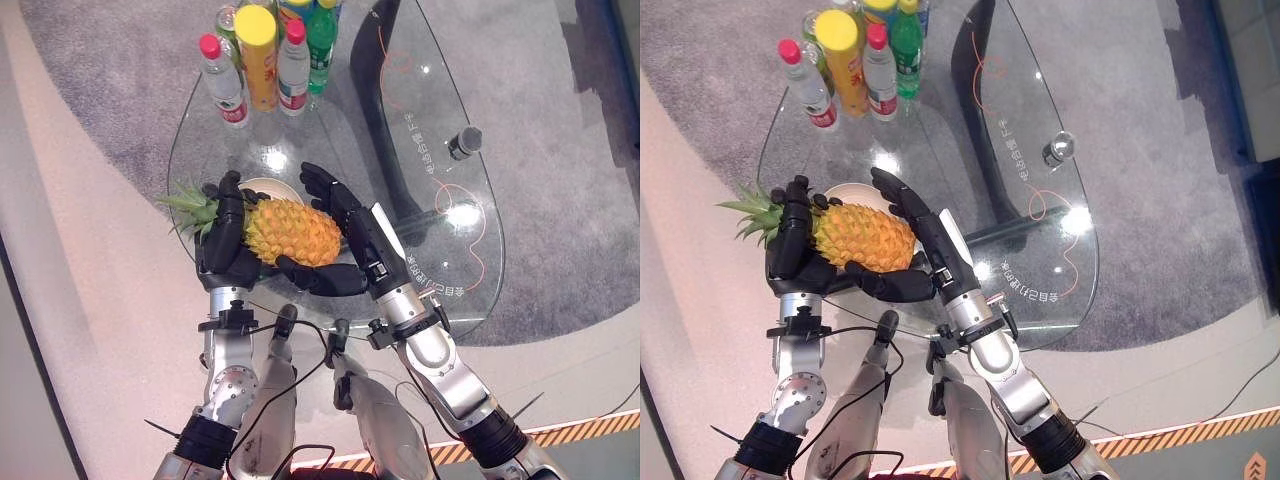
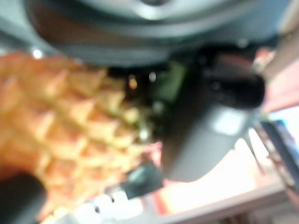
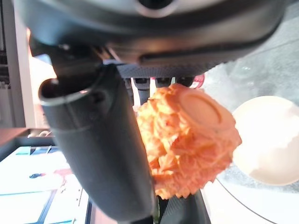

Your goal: Pick up the fruit to the plate

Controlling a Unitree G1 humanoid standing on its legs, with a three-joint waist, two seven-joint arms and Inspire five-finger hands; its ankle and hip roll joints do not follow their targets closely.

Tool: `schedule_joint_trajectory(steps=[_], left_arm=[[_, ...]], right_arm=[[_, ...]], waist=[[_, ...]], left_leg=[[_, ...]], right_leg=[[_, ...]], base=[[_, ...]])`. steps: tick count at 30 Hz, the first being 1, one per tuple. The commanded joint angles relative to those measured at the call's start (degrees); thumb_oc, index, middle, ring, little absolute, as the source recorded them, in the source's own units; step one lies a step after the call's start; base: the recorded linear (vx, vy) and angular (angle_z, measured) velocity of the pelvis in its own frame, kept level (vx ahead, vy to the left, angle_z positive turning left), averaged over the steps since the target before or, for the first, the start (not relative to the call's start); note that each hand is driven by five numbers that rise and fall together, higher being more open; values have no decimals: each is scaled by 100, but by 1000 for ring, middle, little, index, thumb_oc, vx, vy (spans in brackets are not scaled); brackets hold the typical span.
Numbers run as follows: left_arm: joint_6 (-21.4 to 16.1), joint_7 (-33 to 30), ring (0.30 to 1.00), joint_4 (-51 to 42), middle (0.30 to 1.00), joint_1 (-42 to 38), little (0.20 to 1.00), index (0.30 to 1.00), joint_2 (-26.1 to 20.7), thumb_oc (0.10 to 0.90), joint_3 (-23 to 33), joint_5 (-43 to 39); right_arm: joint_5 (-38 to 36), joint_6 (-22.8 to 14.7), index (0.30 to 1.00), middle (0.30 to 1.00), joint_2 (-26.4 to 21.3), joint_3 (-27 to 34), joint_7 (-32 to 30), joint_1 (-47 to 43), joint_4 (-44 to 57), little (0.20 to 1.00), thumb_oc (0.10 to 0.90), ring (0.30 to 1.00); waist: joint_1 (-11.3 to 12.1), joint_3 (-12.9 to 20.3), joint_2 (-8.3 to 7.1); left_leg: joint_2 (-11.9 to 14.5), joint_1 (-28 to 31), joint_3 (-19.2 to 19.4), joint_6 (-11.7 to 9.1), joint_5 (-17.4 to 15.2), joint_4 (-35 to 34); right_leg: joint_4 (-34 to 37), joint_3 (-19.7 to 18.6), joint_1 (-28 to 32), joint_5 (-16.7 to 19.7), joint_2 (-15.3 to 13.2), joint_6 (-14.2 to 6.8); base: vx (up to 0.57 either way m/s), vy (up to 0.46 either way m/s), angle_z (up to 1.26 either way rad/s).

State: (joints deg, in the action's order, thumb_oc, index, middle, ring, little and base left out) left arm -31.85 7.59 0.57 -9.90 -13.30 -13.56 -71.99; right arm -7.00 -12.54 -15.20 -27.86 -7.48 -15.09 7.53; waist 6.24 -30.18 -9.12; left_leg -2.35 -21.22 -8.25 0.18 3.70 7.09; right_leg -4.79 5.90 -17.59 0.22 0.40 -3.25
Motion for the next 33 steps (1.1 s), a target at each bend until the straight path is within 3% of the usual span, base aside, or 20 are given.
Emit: schedule_joint_trajectory(steps=[1,8,19,23,33], left_arm=[[-1344,-96,300,-1138,300,-196,200,300,-183,100,961,525],[-1740,-654,300,-941,300,-335,200,300,-241,100,1041,1210],[-2419,-3602,300,-146,300,-808,200,300,-707,100,1235,4456],[-2288,-5000,300,238,300,-1080,200,300,-957,100,1257,5794],[-2148,-6548,300,1150,300,-1654,200,300,-1143,100,1167,6973]], right_arm=[[-589,-424,900,900,-104,1488,-372,31,1103,900,800,900],[-662,-363,900,900,-168,1485,-236,31,1046,900,800,900],[-810,-145,900,900,-380,1375,-135,-87,785,900,800,900],[-872,-67,900,900,-456,1302,-56,-231,692,900,800,900],[-946,138,900,900,-522,1017,-45,-551,526,900,800,900]], waist=[[45,39,-11],[-39,39,20],[-203,39,101],[-263,39,114],[-397,39,49]], left_leg=[[-318,-124,-21,260,-565,443],[-301,-247,47,236,-522,466],[-247,-559,211,173,-422,550],[-229,-723,269,144,-391,610],[-146,-1156,347,81,-342,760]], right_leg=[[-349,189,-75,145,-216,-60],[-429,157,-241,125,-218,-40],[-708,67,-690,67,-221,-12],[-826,41,-893,52,-216,-2],[-1034,-14,-1358,36,-143,19]], base=[[-12,37,-5],[-18,44,-3],[-20,64,-5],[-29,68,-6],[-16,46,-4]])
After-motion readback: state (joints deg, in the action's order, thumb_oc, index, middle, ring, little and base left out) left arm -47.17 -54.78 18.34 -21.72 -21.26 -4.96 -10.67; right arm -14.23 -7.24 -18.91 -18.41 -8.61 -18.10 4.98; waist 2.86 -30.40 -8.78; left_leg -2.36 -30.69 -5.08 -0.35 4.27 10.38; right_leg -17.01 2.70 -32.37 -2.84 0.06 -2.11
